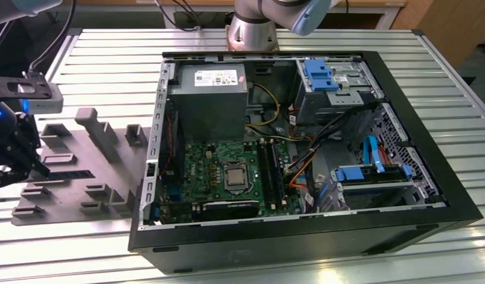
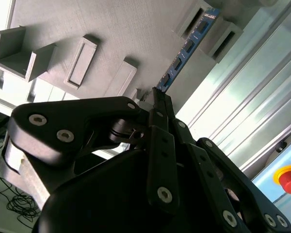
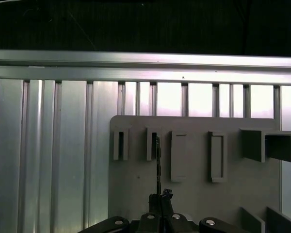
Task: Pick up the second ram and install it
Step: 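Pick up the second ram and move it above second insertion slot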
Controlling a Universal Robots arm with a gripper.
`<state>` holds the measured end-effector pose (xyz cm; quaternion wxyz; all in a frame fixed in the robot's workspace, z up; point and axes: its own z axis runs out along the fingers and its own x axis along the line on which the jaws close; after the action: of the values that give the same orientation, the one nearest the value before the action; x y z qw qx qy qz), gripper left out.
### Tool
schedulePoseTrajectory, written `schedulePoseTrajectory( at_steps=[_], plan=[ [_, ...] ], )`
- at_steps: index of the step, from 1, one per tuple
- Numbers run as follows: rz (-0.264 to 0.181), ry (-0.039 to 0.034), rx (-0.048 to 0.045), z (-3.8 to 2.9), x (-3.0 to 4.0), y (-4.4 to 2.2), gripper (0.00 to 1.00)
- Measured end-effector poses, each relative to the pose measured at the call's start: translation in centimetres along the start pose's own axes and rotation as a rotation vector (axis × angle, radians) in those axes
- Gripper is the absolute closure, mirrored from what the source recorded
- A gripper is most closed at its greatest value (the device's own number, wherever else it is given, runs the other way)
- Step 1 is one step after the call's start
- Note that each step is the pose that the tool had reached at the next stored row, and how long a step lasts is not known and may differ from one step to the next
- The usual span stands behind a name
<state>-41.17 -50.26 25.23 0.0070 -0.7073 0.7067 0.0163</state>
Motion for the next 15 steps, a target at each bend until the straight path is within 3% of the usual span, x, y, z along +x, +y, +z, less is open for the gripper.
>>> schedulePoseTrajectory(
  at_steps=[15],
  plan=[
    [0.0, 0.0, 0.0018, -0.7, -0.03, 0.01, 0.89]
  ],
)
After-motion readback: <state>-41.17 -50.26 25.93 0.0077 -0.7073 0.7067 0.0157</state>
